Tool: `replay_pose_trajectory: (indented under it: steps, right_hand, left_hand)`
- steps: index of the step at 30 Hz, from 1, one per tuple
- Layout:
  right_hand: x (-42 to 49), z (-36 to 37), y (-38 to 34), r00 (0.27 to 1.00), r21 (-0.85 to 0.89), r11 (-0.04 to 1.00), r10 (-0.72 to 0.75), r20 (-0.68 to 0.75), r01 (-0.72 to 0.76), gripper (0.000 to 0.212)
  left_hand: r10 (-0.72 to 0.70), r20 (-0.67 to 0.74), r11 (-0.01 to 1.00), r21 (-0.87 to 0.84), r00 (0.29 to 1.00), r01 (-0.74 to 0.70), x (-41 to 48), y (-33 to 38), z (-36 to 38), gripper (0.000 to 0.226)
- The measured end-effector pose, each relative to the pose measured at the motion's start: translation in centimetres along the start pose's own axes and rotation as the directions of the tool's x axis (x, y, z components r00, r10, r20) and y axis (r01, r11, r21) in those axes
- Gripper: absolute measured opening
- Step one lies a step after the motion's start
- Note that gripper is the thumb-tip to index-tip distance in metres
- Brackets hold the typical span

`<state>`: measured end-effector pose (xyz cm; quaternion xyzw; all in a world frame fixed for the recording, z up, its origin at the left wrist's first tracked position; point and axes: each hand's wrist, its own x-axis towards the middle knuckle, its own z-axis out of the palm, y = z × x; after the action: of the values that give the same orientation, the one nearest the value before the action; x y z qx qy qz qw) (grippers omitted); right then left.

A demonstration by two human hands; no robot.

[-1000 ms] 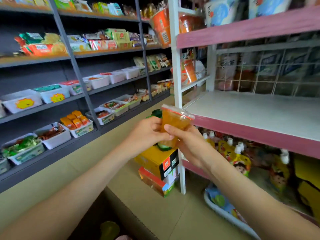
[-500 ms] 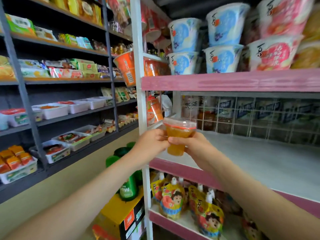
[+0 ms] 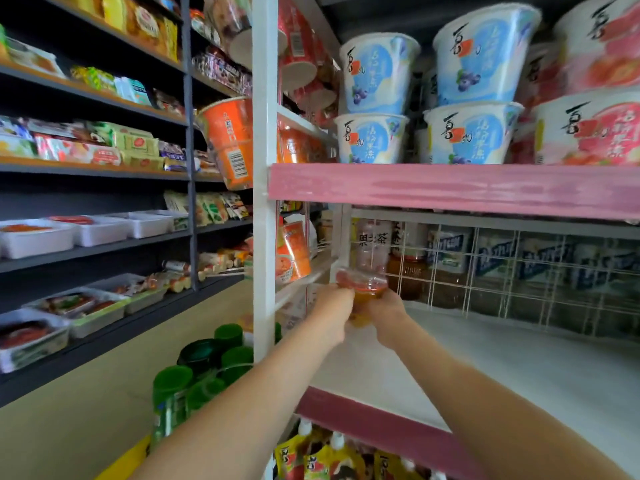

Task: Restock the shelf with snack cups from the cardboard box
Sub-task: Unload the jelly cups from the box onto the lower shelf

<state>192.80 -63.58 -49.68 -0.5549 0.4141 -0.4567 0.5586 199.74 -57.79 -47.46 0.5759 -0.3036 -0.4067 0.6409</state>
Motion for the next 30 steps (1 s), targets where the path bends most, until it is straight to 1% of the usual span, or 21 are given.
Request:
replay_pose_trajectory:
  steps: [2, 4, 7, 8, 10, 12, 14, 15, 17, 19, 21, 22, 23, 25, 27, 29, 30]
  right_hand:
    - [0.8, -0.6, 0.3, 0.999, -0.056, 0.998, -0.024, 0.04, 0.026, 0.038]
    - [1.2, -1.2, 0.2, 0.993, -0.109, 0.993, -0.025, 0.119, 0.038, 0.043]
    - [1.4, -2.2, 0.2, 0.972, -0.129, 0.991, -0.007, 0.236, 0.039, 0.056]
    - [1.6, -2.4, 0.3, 0.964, -0.134, 0.99, -0.007, 0.264, 0.043, 0.061]
    - [2.0, -2.7, 0.7, 0.959, -0.164, 0.984, -0.015, 0.283, 0.064, 0.068]
    - [2.2, -2.9, 1.1, 0.962, -0.198, 0.978, -0.017, 0.271, 0.073, 0.071]
    - [2.1, -3.2, 1.2, 0.964, -0.231, 0.97, -0.005, 0.266, 0.069, 0.068]
    - [1.9, -3.3, 1.1, 0.963, -0.247, 0.967, 0.0, 0.271, 0.07, 0.064]
    - [1.3, -3.3, 0.5, 0.969, -0.279, 0.956, -0.013, 0.247, 0.084, 0.061]
    - [0.1, -3.1, -0.7, 0.979, -0.326, 0.938, -0.057, 0.197, 0.12, 0.057]
    - [-1.7, -2.7, -2.1, 0.977, -0.401, 0.896, -0.133, 0.165, 0.19, 0.056]
    - [-3.0, -2.6, -2.7, 0.972, -0.438, 0.871, -0.164, 0.167, 0.223, 0.055]
    - [-4.4, -2.6, -3.2, 0.969, -0.467, 0.85, -0.184, 0.167, 0.242, 0.051]
    - [-8.3, -2.8, -3.8, 0.964, -0.473, 0.842, -0.199, 0.175, 0.259, 0.041]
    - [-12.6, -2.4, -3.6, 0.941, -0.444, 0.835, -0.241, 0.237, 0.326, 0.044]
    - [-17.7, -1.0, -2.0, 0.892, -0.393, 0.824, -0.267, 0.366, 0.408, 0.058]
    - [-20.4, 0.1, -0.5, 0.86, -0.366, 0.824, -0.255, 0.441, 0.432, 0.062]
  left_hand:
    - [-0.011, -0.004, 1.0, -0.024, 1.0, 0.011, 1.3, -0.2, 0.7, 0.012]
    - [-0.01, 0.005, 0.999, -0.033, 1.0, 0.01, 2.5, -0.5, 1.0, 0.016]
    - [-0.002, 0.002, 1.0, -0.001, 1.0, 0.002, 3.7, -0.9, 1.1, 0.008]
    - [-0.003, 0.0, 1.0, 0.012, 1.0, 0.003, 3.9, -1.0, 1.1, 0.01]
    - [0.0, 0.003, 1.0, 0.03, 1.0, 0.0, 4.4, -1.5, 1.0, 0.017]
    - [-0.016, 0.012, 0.998, 0.066, 1.0, 0.015, 4.4, -1.7, 0.9, 0.019]
    - [-0.017, 0.013, 0.993, 0.12, 1.0, 0.016, 3.4, -1.6, 0.7, 0.014]
    - [-0.009, 0.004, 0.991, 0.135, 1.0, 0.009, 3.0, -1.6, 0.6, 0.017]
    - [0.035, 0.006, 0.98, 0.197, 0.999, -0.036, 1.6, -1.2, 0.3, 0.029]
    - [0.14, 0.074, 0.955, 0.255, 0.987, -0.154, -0.8, -0.7, -0.1, 0.026]
    - [0.269, 0.156, 0.914, 0.271, 0.951, -0.303, -3.8, -0.3, -0.8, 0.032]
    - [0.306, 0.175, 0.896, 0.279, 0.936, -0.346, -5.6, -0.3, -1.3, 0.031]
    - [0.341, 0.174, 0.88, 0.287, 0.924, -0.378, -7.2, -0.4, -2.0, 0.029]
    - [0.37, 0.165, 0.85, 0.338, 0.914, -0.405, -10.6, -1.0, -4.0, 0.029]
    - [0.392, 0.158, 0.826, 0.372, 0.906, -0.423, -14.3, -1.9, -6.4, 0.029]
    - [0.416, 0.119, 0.81, 0.402, 0.902, -0.427, -18.3, -3.2, -9.4, 0.032]
    - [0.424, 0.086, 0.796, 0.439, 0.902, -0.416, -20.1, -4.4, -11.1, 0.035]
